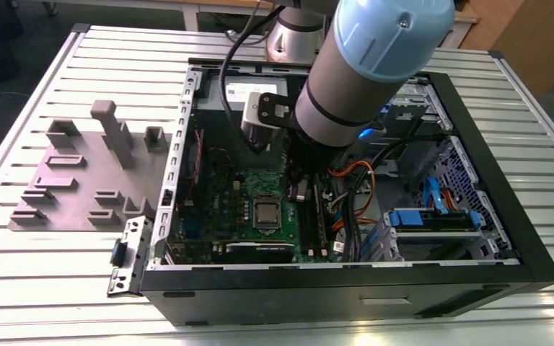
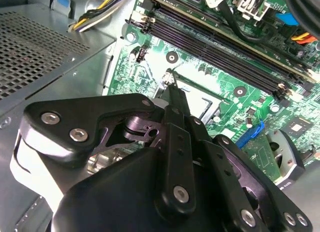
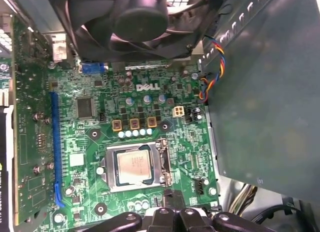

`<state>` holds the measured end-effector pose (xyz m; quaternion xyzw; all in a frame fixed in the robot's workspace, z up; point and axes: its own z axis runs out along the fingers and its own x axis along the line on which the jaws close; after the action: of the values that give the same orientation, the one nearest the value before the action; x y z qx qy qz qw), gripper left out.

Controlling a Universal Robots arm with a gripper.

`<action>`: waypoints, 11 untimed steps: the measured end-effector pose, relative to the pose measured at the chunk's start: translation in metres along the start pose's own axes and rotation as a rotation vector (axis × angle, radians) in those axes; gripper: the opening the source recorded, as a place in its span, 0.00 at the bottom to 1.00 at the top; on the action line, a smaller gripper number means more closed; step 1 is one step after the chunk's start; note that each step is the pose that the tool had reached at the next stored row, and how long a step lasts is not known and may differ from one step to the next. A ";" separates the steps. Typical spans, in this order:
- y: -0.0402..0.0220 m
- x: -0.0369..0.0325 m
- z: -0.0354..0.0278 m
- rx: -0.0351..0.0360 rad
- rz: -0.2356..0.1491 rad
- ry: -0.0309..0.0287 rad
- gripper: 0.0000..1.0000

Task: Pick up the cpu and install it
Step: 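Install the first cpu locking lever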

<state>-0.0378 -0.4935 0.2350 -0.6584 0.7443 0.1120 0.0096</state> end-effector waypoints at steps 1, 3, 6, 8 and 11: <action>0.0000 0.0002 0.0000 -0.0009 -0.007 0.0012 0.11; -0.0001 0.0004 0.0004 -0.0016 -0.017 0.0026 0.11; -0.0003 0.0010 0.0012 -0.0001 -0.022 0.0032 0.11; -0.0004 0.0015 0.0016 0.0004 -0.024 0.0036 0.11; -0.0008 0.0027 0.0028 -0.0004 -0.029 0.0054 0.11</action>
<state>-0.0378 -0.4956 0.2317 -0.6695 0.7346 0.1102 0.0091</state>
